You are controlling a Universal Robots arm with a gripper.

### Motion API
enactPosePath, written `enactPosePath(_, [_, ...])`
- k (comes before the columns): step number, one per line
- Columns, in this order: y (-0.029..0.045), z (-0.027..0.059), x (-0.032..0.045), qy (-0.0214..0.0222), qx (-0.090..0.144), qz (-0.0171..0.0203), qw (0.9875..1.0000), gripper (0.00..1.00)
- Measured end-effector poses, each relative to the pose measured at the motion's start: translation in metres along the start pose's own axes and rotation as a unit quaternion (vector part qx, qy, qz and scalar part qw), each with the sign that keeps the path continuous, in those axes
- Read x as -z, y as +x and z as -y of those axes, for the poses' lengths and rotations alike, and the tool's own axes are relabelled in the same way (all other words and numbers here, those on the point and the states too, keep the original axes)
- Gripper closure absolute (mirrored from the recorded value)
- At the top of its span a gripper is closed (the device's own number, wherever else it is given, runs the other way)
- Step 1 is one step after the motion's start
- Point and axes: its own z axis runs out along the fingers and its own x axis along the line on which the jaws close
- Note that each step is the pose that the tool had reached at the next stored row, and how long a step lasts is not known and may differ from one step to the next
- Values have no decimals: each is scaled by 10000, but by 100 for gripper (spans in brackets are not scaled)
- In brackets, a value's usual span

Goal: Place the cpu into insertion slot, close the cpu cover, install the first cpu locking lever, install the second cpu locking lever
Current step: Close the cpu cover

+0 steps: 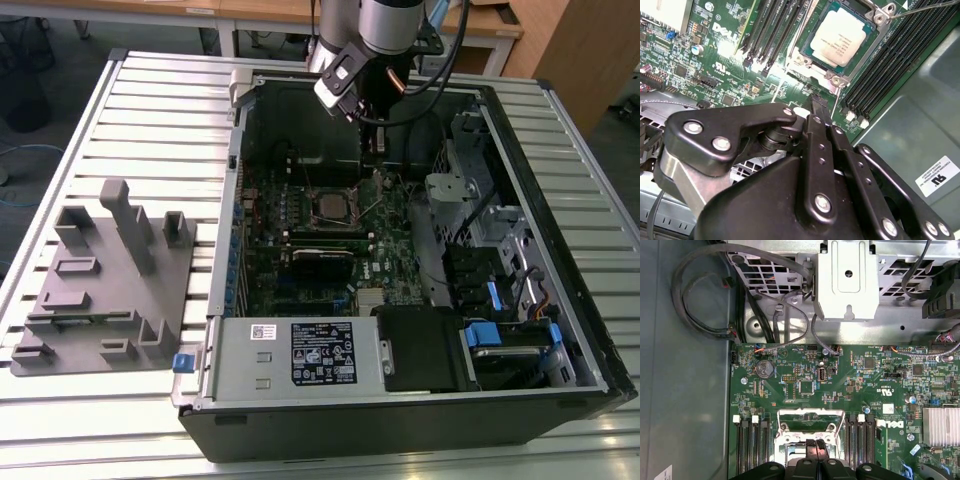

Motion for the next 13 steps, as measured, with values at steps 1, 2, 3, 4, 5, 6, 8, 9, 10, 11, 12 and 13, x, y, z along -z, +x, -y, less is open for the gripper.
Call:
enactPosePath(1, [0,0,0,0,0,0,10000,90])
enactPosePath(2, [0,-1,0,0,0,0,10000,90])
enactPosePath(3, [0,-1,0,0,0,0,10000,90])
enactPosePath(4, [0,-3,0,0,1,0,10000,90])
enactPosePath(5, [0,-6,0,0,1,0,10000,90])
enactPosePath(6, [0,-12,-1,0,0,0,10000,90])
enactPosePath(8, [1,-34,-1,0,0,0,10000,90])
enactPosePath(9, [1,-48,-2,0,0,0,10000,90])
enactPosePath(10, [1,-64,-3,0,0,0,10000,90])
enactPosePath(11, [1,-81,-4,0,0,0,10000,90])
enactPosePath(12, [1,-99,-4,0,0,0,10000,90])
enactPosePath(13, [2,-122,-6,0,0,0,10000,90])
